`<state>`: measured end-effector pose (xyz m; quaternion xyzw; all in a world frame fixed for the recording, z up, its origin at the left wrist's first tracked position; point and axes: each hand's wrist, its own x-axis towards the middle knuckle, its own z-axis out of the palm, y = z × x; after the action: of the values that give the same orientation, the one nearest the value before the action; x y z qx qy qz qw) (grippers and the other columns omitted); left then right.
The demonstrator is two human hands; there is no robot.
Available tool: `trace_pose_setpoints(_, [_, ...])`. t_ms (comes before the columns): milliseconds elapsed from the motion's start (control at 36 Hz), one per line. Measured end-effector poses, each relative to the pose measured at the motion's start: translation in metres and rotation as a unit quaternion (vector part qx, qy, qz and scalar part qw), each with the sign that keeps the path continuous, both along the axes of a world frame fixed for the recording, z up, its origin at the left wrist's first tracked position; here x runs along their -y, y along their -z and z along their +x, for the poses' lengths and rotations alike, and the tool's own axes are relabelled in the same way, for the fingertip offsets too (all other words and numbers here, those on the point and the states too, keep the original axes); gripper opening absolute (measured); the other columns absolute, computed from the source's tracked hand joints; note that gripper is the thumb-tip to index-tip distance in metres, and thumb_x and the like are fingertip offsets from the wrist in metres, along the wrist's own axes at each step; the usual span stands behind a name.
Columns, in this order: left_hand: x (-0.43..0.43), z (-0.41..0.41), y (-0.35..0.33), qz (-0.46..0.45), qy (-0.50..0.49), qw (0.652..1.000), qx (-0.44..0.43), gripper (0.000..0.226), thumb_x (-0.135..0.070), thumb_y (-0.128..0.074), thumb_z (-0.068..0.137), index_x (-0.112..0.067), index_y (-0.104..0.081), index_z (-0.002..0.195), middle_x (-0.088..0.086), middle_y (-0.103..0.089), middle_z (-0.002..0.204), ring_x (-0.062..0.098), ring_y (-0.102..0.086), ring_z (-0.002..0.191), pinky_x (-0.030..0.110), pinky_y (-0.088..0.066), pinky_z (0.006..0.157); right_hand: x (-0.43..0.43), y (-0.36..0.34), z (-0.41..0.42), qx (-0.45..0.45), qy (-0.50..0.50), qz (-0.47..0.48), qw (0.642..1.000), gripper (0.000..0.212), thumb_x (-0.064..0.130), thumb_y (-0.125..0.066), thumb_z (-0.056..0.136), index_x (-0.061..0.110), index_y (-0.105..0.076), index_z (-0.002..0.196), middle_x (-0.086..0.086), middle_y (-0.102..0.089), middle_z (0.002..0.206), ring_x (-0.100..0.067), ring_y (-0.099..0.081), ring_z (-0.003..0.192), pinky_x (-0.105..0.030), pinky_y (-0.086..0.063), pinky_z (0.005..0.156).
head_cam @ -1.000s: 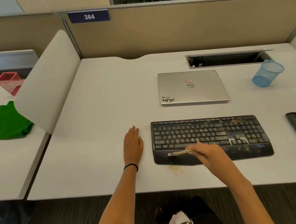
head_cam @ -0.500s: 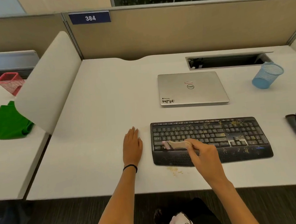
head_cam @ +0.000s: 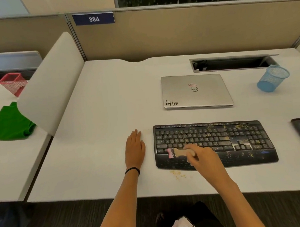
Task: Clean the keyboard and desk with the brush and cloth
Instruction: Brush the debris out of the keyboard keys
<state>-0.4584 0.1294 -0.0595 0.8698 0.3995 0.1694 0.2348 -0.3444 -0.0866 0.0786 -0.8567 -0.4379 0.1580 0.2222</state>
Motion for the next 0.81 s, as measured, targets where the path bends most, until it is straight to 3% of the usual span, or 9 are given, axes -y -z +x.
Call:
trace_pose_setpoints(83, [-0.001,0.000,0.001,0.001,0.003,1.000,-0.002,0.044,-0.014,-0.039,0.099,-0.009,-0.038,0.142,0.007,-0.031,0.152,0.020,-0.024,0.142,0.025,-0.008,0.115,0.003,0.000,0.000,0.028,0.008,0.010,1.000,0.026,0.020,-0.046,0.096,0.020,-0.059,0.118,0.001,-0.066,0.073,-0.011,-0.055,0.054,-0.021,-0.046,0.049])
trace_pose_setpoints(194, [-0.002,-0.001,0.004,0.004,0.008,1.000,-0.005,0.044,-0.014,-0.039,0.098,-0.009,-0.039,0.141,0.007,-0.031,0.152,0.020,-0.025,0.141,0.028,-0.011,0.117,0.002,-0.001,-0.002,0.059,0.033,0.044,0.997,0.028,0.021,-0.047,0.096,0.018,-0.058,0.122,0.008,-0.054,0.062,-0.003,-0.040,0.042,-0.013,-0.026,0.040])
trace_pose_setpoints(361, [-0.002,0.000,0.004,0.006,0.008,1.000,-0.005,0.043,-0.014,-0.039,0.098,-0.009,-0.039,0.141,0.007,-0.032,0.152,0.020,-0.026,0.141,0.030,-0.013,0.117,-0.009,-0.002,-0.006,0.048,0.022,0.029,0.998,0.027,0.018,-0.047,0.095,0.016,-0.061,0.118,0.004,-0.056,0.062,-0.003,-0.036,0.041,-0.012,-0.024,0.042])
trace_pose_setpoints(583, [-0.003,0.000,0.005,0.006,0.007,1.000,-0.007,0.044,-0.015,-0.038,0.099,-0.009,-0.038,0.142,0.007,-0.031,0.152,0.020,-0.025,0.142,0.027,-0.010,0.116,-0.020,-0.004,-0.008,-0.008,0.024,0.014,1.000,0.026,0.018,-0.048,0.094,0.014,-0.064,0.114,-0.001,-0.069,0.085,-0.001,-0.046,0.052,-0.011,-0.030,0.048])
trace_pose_setpoints(806, [-0.003,0.000,0.005,0.001,0.005,1.000,-0.002,0.044,-0.016,-0.037,0.099,-0.009,-0.037,0.143,0.006,-0.030,0.152,0.019,-0.023,0.142,0.028,-0.010,0.117,-0.025,-0.003,-0.010,0.026,0.036,-0.006,0.999,0.029,0.021,-0.040,0.098,0.013,-0.059,0.118,-0.002,-0.066,0.079,-0.001,-0.040,0.048,-0.013,-0.027,0.044])
